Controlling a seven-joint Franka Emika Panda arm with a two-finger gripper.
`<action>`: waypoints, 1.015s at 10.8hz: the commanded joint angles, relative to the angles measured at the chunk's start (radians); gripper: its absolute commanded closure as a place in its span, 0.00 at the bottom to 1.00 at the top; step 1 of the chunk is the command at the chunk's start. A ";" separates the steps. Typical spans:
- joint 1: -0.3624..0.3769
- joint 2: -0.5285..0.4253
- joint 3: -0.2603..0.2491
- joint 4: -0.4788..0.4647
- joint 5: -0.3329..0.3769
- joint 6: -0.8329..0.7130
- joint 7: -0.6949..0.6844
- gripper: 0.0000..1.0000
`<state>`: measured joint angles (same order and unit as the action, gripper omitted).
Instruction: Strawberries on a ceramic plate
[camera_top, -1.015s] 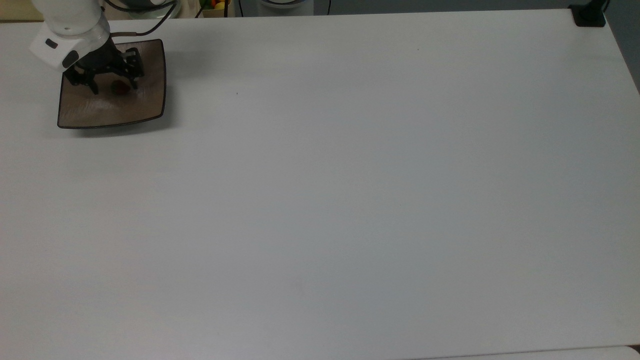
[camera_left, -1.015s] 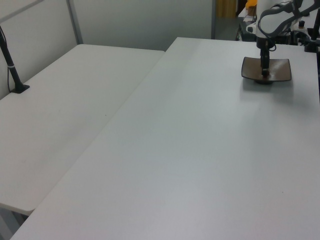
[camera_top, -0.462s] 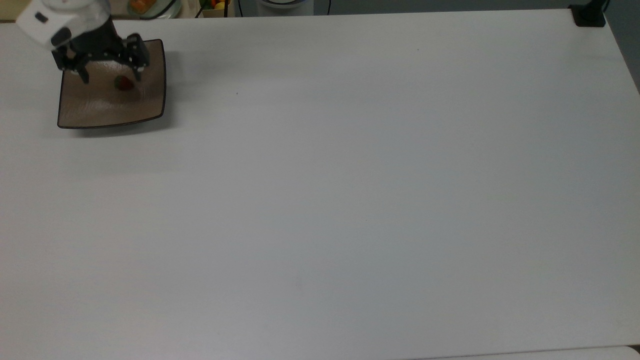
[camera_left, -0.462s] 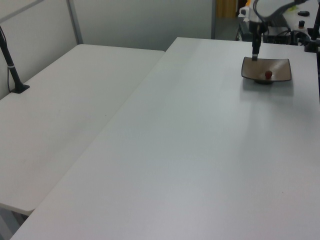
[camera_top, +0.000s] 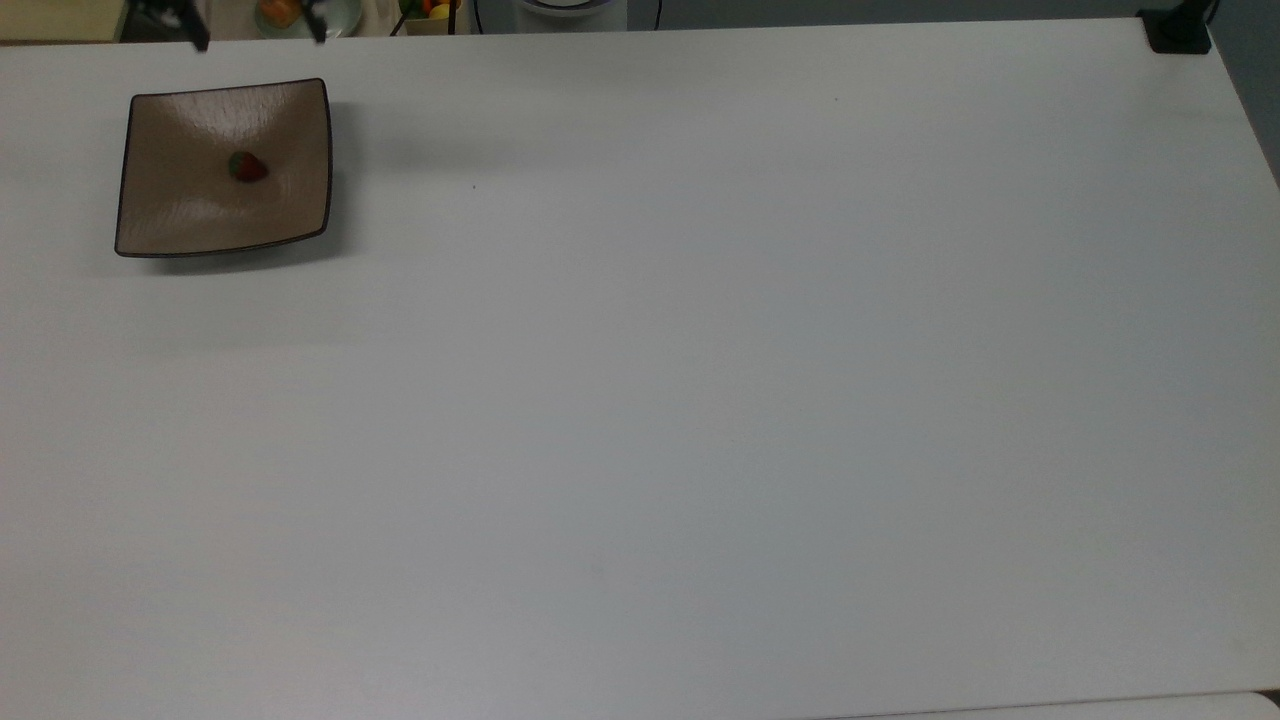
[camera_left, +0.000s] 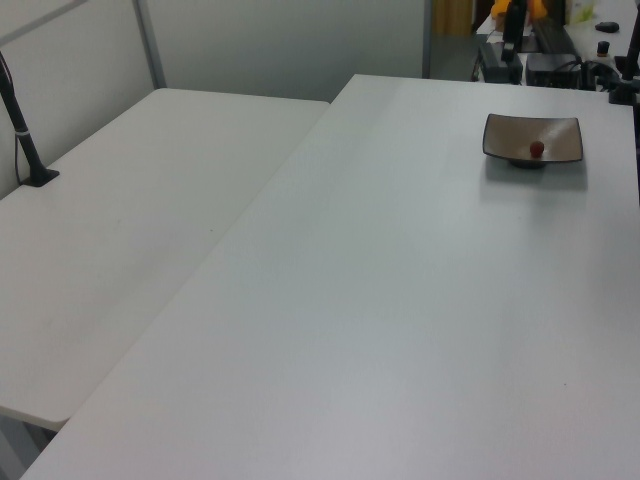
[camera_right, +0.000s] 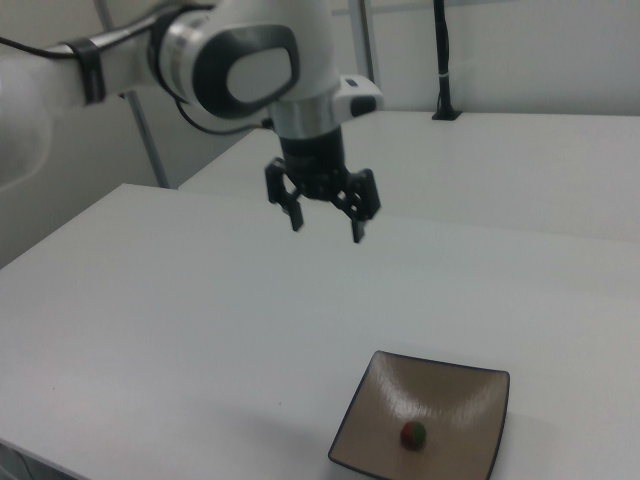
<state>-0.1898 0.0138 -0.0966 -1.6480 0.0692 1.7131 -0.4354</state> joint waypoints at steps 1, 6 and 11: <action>0.030 -0.074 0.064 0.010 0.043 -0.087 0.139 0.00; 0.104 -0.081 0.259 0.007 0.032 -0.072 0.429 0.00; 0.215 -0.031 0.249 -0.001 -0.037 0.006 0.446 0.00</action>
<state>-0.0638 -0.0409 0.2393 -1.6398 0.0877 1.6819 0.0057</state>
